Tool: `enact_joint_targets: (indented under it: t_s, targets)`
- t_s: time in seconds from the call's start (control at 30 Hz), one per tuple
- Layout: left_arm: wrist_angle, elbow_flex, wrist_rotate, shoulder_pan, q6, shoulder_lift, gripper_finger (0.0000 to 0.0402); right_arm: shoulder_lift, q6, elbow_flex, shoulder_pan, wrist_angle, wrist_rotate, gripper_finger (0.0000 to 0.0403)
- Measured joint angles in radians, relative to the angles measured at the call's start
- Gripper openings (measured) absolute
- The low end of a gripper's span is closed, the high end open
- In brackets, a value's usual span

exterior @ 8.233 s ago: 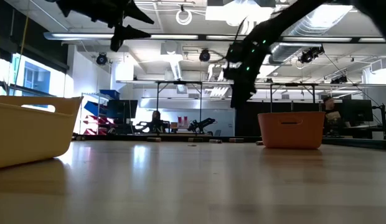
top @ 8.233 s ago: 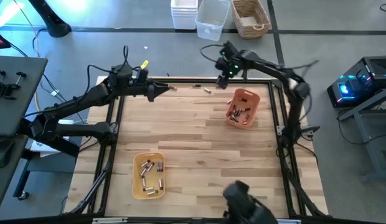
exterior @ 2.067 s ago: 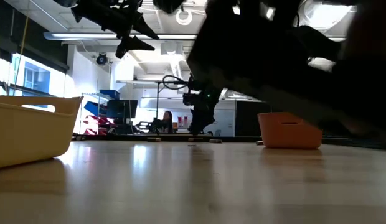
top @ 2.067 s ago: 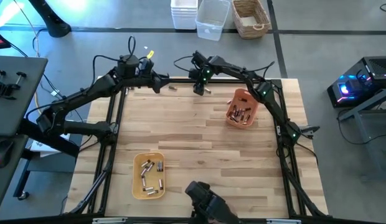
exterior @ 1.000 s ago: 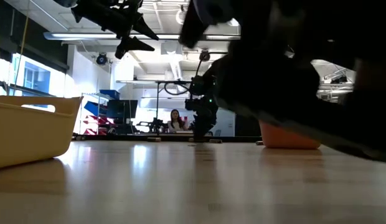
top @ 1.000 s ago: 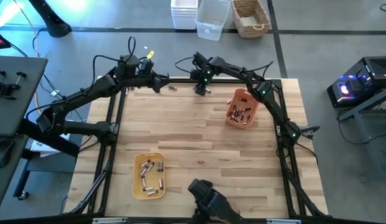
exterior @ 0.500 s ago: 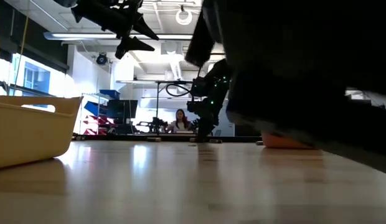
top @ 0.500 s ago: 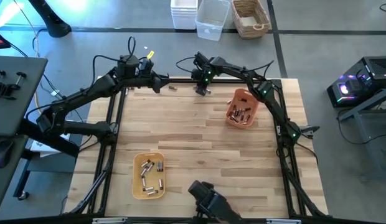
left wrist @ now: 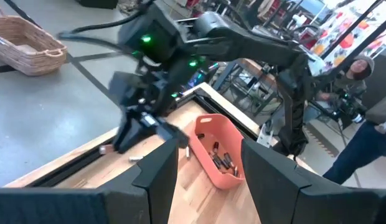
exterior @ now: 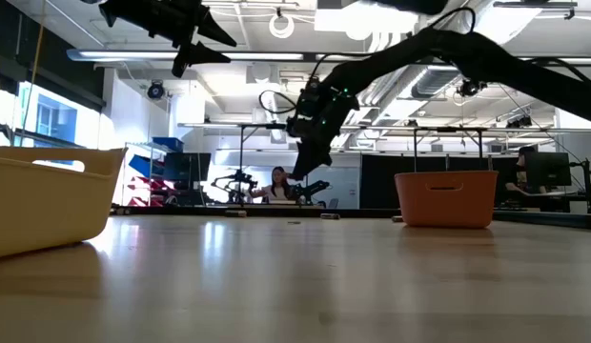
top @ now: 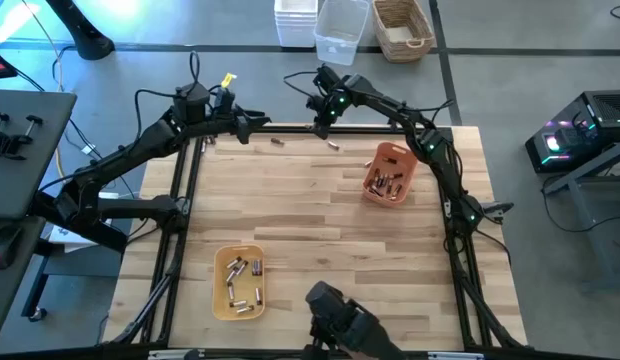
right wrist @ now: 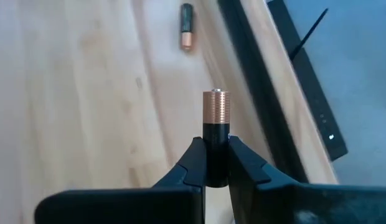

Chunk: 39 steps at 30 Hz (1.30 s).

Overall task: Sort batteries
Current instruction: Put the black battery into the orange bin

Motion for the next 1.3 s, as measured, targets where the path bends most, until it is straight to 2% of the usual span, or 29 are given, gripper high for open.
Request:
enact_joint_targets:
  t_s: [0.43, 0.57, 0.67, 0.8, 0.93, 1.1, 1.2, 1.3]
  targets:
    - [0.001, 0.0, 0.05, 0.014, 0.007, 0.015, 0.017, -0.143, 0.041, -0.003, -0.015, -0.207, -0.006, 0.0019]
    - [-0.003, 0.0, 0.063, 0.014, 0.035, 0.016, 0.017, -0.166, 0.009, -0.014, -0.015, -0.3, 0.061, 0.0019]
    - [-0.003, 0.0, 0.063, 0.017, 0.037, 0.016, 0.017, -0.238, 0.013, -0.06, -0.022, -0.303, 0.09, 0.0019]
    - [-0.002, 0.0, 0.07, 0.022, 0.042, 0.016, 0.017, -0.373, 0.065, -0.257, -0.037, -0.231, 0.109, 0.0019]
    - [-0.001, 0.0, 0.07, 0.023, 0.066, 0.016, 0.017, -0.594, 0.16, -0.587, -0.042, -0.08, 0.13, 0.0019]
    - [0.002, 0.0, 0.07, 0.022, 0.071, 0.02, 0.017, -0.861, 0.363, -1.007, -0.034, 0.082, 0.157, 0.0019]
    - [0.009, 0.0, 0.07, 0.022, 0.071, 0.037, 0.017, -0.994, 0.492, -1.185, -0.02, 0.147, 0.158, 0.0019]
    - [0.039, 0.0, 0.085, 0.018, 0.071, 0.067, 0.017, -1.077, 0.597, -1.299, -0.001, 0.16, 0.16, 0.0019]
